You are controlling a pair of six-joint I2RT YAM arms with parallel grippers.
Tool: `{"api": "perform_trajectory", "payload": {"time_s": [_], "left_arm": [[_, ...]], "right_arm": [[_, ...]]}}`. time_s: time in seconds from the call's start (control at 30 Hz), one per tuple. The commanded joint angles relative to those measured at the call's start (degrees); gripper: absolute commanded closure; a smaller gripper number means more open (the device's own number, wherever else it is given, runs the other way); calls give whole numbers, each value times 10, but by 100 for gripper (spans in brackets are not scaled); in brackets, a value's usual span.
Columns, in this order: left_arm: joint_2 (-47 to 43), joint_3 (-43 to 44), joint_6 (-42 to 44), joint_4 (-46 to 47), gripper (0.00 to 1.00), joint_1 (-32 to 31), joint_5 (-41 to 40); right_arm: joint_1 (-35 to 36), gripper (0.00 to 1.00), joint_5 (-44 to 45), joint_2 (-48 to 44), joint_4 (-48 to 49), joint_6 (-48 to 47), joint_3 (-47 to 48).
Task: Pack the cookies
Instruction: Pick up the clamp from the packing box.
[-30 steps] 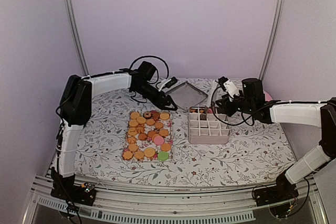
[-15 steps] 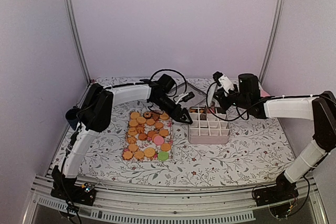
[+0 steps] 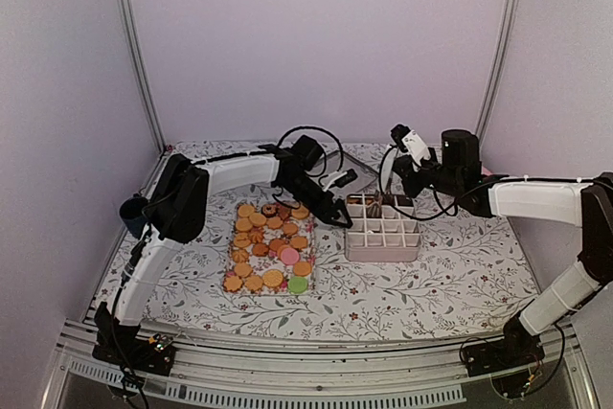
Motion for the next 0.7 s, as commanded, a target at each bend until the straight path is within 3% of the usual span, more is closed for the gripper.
{"api": "perform_trajectory", "payload": {"time_s": [0.0,0.5,0.67], "left_arm": [[21,17,22,-24,14,-15,-34],[14,27,40,-56,15,-16,-56],[-9,63,41,-100,1,-13,-46]], "right_arm": [[-2,100,6,-29,27,-7,-4],[-2,100,-33,-107,-42,17,25],[-2,100,-47,-141,-51,46,27]]}}
